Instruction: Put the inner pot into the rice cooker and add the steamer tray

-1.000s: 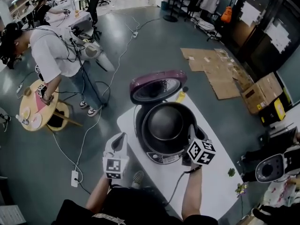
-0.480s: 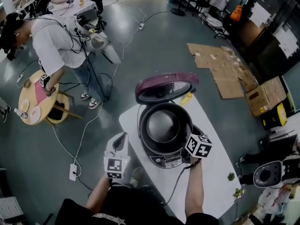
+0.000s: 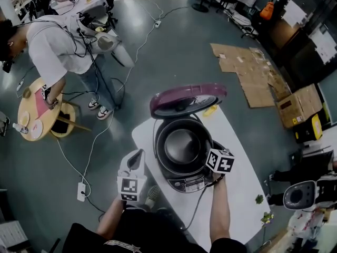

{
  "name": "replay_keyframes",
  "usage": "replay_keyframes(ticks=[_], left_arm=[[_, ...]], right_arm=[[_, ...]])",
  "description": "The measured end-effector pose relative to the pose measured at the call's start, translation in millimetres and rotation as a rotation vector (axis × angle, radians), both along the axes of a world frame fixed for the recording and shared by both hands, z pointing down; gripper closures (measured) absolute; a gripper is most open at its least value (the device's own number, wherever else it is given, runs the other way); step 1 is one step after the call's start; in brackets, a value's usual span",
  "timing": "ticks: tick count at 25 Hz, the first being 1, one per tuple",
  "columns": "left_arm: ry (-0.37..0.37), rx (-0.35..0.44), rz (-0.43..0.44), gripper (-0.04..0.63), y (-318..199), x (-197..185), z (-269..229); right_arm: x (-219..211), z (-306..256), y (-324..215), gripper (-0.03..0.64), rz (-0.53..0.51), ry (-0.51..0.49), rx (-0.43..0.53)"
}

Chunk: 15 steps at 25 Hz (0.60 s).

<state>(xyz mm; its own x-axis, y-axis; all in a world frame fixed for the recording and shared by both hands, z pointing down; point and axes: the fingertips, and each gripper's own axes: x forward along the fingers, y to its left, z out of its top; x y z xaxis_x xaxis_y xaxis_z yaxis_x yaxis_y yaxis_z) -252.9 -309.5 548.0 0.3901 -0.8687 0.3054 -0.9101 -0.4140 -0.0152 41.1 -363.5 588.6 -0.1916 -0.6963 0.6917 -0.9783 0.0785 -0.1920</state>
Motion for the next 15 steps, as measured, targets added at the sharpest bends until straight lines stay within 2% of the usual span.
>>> replay_keyframes(ticks=[7,15], left_arm=[[0.001,-0.023,0.012,0.584,-5.9,5.4,8.7],[0.006,-0.038,0.013,0.584,-8.1,4.2,13.7]], right_arm=[[1.1,19.9,-5.5,0.581,-0.008,0.018,-0.078],[-1.7,30.7,-11.1,0.581,-0.022,0.049,-0.124]])
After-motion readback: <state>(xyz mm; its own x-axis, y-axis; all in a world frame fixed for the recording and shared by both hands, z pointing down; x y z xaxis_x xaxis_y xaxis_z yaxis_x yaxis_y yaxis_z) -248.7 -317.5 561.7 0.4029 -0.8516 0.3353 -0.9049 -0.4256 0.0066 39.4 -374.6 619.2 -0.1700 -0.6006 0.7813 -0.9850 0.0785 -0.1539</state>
